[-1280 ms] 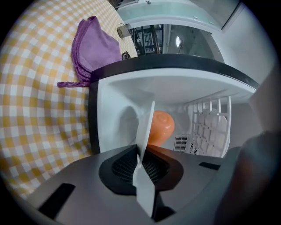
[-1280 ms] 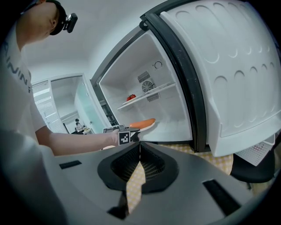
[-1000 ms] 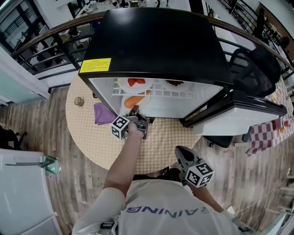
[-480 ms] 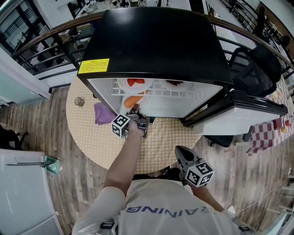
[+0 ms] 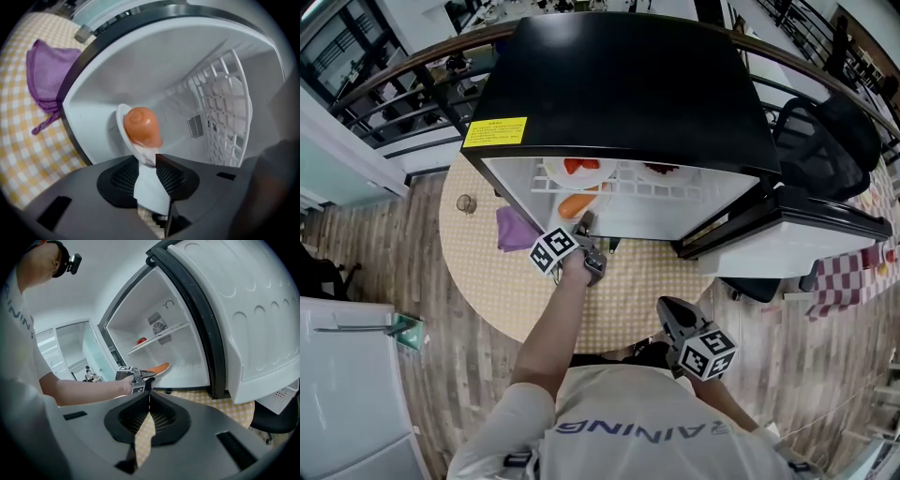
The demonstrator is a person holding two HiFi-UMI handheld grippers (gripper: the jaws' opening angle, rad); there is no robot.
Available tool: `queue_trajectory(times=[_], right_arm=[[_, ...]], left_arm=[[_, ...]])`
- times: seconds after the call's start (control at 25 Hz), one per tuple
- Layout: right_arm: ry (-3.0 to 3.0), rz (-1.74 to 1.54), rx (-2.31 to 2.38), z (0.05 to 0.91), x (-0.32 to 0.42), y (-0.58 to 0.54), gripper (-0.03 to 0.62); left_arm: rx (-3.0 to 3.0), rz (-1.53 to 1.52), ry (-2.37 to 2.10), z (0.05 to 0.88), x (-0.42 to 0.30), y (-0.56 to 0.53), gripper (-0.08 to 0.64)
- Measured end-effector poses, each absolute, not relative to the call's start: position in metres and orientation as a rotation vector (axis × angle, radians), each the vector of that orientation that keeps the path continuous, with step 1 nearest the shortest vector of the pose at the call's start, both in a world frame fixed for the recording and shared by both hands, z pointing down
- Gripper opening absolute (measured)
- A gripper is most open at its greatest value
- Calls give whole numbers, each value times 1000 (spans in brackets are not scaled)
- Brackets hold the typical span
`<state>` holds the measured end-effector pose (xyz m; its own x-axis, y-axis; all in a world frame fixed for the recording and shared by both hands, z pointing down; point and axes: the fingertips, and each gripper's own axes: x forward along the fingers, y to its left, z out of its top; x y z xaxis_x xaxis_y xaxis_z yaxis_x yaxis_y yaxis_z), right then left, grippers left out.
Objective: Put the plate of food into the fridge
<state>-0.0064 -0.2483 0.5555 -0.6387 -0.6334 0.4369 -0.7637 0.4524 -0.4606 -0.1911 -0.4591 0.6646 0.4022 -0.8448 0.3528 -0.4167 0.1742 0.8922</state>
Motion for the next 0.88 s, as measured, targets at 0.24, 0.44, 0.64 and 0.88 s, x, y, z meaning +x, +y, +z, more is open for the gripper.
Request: queue_trajectory(times=[0.24, 0.44, 0.64, 0.88], right_arm=[[-2502, 952, 1210, 555, -4, -250, 23], [-2505, 954, 1203, 556, -3, -251, 23], [-2509, 967, 1194, 556, -3, -252, 23], [-2520, 961, 1180, 554, -2, -253, 23]], left_arm=[[1656, -132, -1226, 666, -181, -452, 121], [1809, 103, -1252, 670, -177, -447, 121], [1803, 227, -1272, 680, -182, -438, 121], [1795, 235, -1261, 677, -183, -426, 120]])
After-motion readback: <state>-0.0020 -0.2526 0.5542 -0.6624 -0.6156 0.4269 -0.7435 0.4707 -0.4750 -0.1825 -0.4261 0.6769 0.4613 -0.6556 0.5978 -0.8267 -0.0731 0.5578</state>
